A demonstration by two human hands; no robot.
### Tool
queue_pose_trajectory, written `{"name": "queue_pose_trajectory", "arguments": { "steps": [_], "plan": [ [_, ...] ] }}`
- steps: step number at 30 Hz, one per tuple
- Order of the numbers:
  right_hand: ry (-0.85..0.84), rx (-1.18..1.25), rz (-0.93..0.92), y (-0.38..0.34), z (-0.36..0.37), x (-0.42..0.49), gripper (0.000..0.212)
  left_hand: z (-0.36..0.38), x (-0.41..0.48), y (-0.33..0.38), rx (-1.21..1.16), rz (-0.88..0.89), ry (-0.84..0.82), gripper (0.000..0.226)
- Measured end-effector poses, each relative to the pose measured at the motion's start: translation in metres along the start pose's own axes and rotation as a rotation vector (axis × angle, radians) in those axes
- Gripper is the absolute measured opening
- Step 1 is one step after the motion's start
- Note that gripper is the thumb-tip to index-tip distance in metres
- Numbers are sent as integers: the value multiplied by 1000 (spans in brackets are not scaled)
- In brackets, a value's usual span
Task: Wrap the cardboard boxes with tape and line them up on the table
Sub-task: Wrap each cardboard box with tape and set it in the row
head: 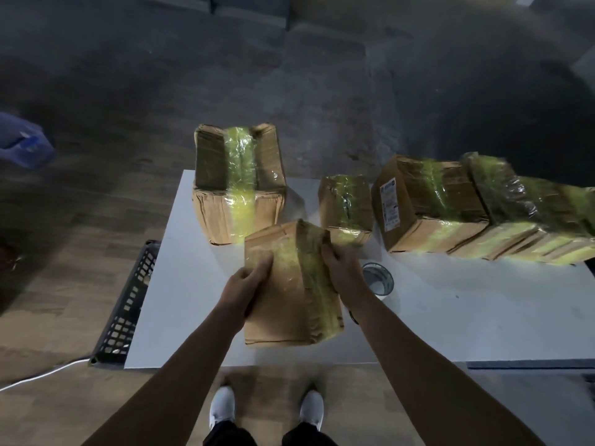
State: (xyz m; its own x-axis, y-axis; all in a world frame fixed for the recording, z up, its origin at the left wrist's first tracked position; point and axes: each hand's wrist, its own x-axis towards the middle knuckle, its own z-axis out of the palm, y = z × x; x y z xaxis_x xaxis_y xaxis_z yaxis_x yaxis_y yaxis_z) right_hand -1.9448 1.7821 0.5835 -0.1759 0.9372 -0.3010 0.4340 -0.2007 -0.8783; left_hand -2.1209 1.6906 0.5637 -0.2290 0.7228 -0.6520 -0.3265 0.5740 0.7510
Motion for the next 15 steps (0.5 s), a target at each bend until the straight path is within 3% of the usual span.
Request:
{"name": "queue_pose_trajectory", "arguments": {
  "steps": [3,7,11,15],
  "plan": [
    [-10,-156,112,-10,14,7,41,-5,4,9,53,20,126,62],
    [-79,-65,202,-17,21,2,58,4,12,11,178,48,287,61],
    [-129,-141,255,-21,22,3,72,8,15,11,387,26,363,73],
    [-128,-312,178,-22,35,5,86,15,18,2,526,10,351,93]
  ]
}}
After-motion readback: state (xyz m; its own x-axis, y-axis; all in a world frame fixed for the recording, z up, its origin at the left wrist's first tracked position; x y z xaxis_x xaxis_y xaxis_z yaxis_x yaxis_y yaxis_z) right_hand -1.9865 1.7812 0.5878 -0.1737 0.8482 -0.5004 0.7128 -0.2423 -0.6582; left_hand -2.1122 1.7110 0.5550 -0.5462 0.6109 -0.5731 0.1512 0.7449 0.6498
